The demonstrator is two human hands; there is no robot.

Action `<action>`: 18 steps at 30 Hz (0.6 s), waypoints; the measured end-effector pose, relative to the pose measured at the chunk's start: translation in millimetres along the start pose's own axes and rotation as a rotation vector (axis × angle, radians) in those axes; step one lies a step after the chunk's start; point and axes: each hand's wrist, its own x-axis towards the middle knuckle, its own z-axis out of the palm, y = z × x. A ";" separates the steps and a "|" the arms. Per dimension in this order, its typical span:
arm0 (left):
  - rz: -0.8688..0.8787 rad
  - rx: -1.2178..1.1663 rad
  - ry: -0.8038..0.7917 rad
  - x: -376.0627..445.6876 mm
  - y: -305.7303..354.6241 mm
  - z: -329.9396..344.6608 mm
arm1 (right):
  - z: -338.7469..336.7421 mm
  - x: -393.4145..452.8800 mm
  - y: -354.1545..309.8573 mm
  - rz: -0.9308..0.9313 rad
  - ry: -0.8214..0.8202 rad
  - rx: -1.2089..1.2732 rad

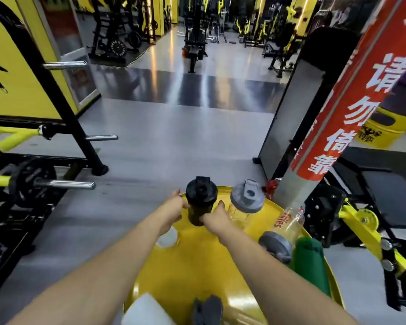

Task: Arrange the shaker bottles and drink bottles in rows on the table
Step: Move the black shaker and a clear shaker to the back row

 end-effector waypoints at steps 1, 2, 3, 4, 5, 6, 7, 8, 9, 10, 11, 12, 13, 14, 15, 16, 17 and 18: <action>0.003 0.009 -0.014 -0.1 -1.3 0.7 | -1.0 -1.4 -0.8 -0.019 0.007 0.031; 0.007 0.018 -0.042 1.7 -2.6 -1.2 | 0.5 2.8 -0.3 -0.040 0.017 0.061; 0.007 0.033 -0.089 7.0 -7.2 -3.6 | 3.0 7.8 -0.1 -0.054 0.023 0.068; 0.011 0.036 -0.118 10.2 -10.9 -6.9 | 5.4 13.8 0.5 -0.051 0.026 0.091; 0.015 0.042 -0.124 12.6 -12.4 -11.0 | 7.4 15.8 -0.4 -0.055 0.017 0.094; 0.019 0.052 -0.116 14.8 -14.0 -16.4 | 10.5 15.7 -1.2 -0.065 0.011 0.098; 0.024 0.058 -0.105 18.9 -16.5 -22.4 | 13.5 14.5 -2.9 -0.069 -0.001 0.104; 0.029 0.059 -0.098 21.5 -16.8 -28.0 | 17.1 14.2 -5.2 -0.070 -0.007 0.107; 0.031 0.069 -0.096 24.2 -18.3 -33.3 | 20.4 14.1 -6.8 -0.071 -0.014 0.111; 0.031 0.086 -0.092 25.7 -19.9 -38.2 | 23.2 14.3 -7.8 -0.080 -0.019 0.118; 0.027 0.098 -0.088 26.8 -20.7 -41.6 | 25.3 14.1 -9.3 -0.089 -0.025 0.127; 0.020 0.110 -0.086 27.9 -21.2 -44.0 | 27.4 15.1 -10.1 -0.097 -0.027 0.130; 0.016 0.121 -0.090 30.1 -22.0 -45.3 | 27.4 13.8 -11.0 -0.102 -0.034 0.128; 0.014 0.135 -0.092 30.0 -21.2 -45.0 | 26.2 13.4 -11.0 -0.101 -0.043 0.125; 0.019 0.152 -0.081 28.9 -19.4 -43.9 | 24.0 12.5 -10.2 -0.087 -0.051 0.110; 0.039 0.185 -0.040 24.7 -16.2 -42.0 | 21.2 10.2 -8.0 -0.062 -0.056 0.087; 0.076 0.234 0.066 19.9 -13.9 -40.0 | 17.5 6.7 -3.9 -0.037 -0.052 0.064; 0.130 0.289 0.221 11.1 -10.1 -37.5 | 13.5 3.2 3.1 -0.019 -0.038 0.049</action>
